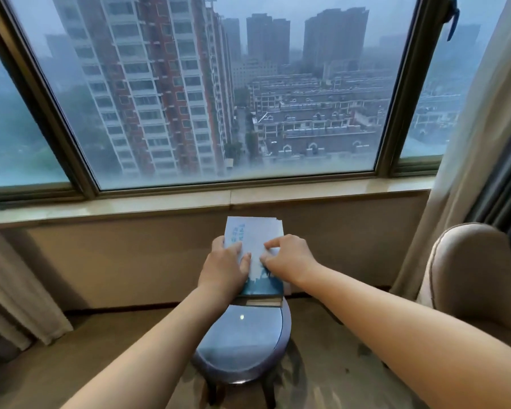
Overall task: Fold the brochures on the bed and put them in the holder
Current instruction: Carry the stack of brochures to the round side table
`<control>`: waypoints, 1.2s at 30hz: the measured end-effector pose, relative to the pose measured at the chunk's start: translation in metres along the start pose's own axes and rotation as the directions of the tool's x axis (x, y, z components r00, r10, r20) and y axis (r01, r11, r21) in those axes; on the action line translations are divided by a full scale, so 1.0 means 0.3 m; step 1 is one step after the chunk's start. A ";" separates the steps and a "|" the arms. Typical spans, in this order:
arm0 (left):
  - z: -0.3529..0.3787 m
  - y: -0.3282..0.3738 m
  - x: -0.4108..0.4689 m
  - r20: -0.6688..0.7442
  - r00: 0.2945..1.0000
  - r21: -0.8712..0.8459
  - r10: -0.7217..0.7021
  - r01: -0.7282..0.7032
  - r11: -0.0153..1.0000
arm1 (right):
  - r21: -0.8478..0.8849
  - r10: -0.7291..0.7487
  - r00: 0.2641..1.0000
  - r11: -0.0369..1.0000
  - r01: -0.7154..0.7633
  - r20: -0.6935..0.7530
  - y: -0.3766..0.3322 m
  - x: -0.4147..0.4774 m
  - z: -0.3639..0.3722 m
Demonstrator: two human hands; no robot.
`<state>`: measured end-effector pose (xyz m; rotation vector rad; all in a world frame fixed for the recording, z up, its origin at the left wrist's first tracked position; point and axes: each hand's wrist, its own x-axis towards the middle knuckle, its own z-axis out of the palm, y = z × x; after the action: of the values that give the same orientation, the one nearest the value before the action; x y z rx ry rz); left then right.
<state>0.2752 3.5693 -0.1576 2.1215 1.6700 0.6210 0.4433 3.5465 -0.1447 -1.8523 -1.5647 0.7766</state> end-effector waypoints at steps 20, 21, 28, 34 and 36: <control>0.461 -0.498 0.906 0.349 0.913 -0.057 -0.212 0.246 0.968 | -0.160 0.136 0.971 0.982 -0.105 0.198 0.278 1.035 0.376; 0.493 -0.531 0.911 0.372 0.899 -0.044 -0.232 0.267 0.963 | -0.160 0.150 0.967 0.980 -0.118 0.207 0.307 1.047 0.421; 0.705 -0.775 0.849 0.571 0.763 0.083 -0.302 0.312 0.946 | -0.209 0.296 0.905 0.948 -0.240 0.305 0.518 1.022 0.722; 0.894 -0.945 0.698 0.665 0.654 0.119 -0.359 0.383 0.916 | -0.223 0.360 0.841 0.930 -0.291 0.404 0.696 0.919 0.969; 0.946 -0.993 0.664 0.678 0.631 0.126 -0.376 0.404 0.906 | -0.228 0.366 0.835 0.928 -0.294 0.411 0.744 0.895 1.043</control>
<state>0.2301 3.8269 -0.5325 1.5581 1.5463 -0.2699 0.3903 3.8018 -0.5345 -2.2101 -1.6257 1.3556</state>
